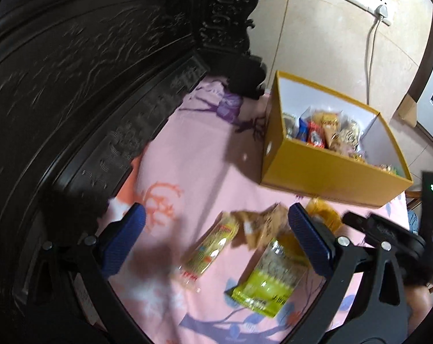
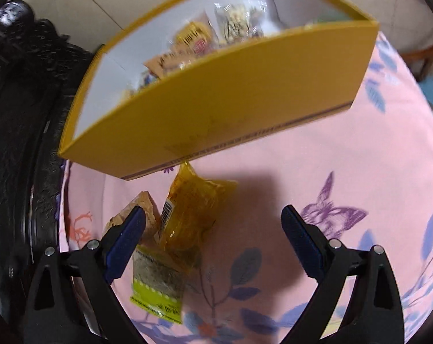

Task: Organize snacks
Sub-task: 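Lower the right tool onto the yellow translucent bag and grasp it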

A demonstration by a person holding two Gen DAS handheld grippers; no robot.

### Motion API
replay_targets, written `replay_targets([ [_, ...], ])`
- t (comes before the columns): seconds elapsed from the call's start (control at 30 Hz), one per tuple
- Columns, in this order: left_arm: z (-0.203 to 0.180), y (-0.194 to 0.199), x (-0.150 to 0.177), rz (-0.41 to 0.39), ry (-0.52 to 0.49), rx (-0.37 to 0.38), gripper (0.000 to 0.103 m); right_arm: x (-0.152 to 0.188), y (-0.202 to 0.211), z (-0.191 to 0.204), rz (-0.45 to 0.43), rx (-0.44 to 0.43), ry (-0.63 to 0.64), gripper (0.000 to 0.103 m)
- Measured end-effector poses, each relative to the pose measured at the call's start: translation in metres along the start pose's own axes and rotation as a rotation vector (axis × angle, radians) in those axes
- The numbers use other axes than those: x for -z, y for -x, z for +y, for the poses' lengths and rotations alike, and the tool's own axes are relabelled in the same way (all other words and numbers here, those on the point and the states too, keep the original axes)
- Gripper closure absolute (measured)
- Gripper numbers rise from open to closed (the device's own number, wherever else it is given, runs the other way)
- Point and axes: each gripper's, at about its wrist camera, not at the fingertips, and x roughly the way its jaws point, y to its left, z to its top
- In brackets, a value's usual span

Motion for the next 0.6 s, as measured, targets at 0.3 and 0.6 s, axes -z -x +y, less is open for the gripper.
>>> replay_targets([
  [0.3, 0.027, 0.005, 0.021, 0.038, 0.033, -0.053, 0.002, -0.002, -0.054, 0.028, 0.067, 0.128, -0.062, 0.029],
  [0.6, 0.042, -0.005, 0.036, 0.084, 0.048, -0.093, 0.002, 0.007, -0.050, 0.031, 0.016, 0.142, 0.056, 0.052],
])
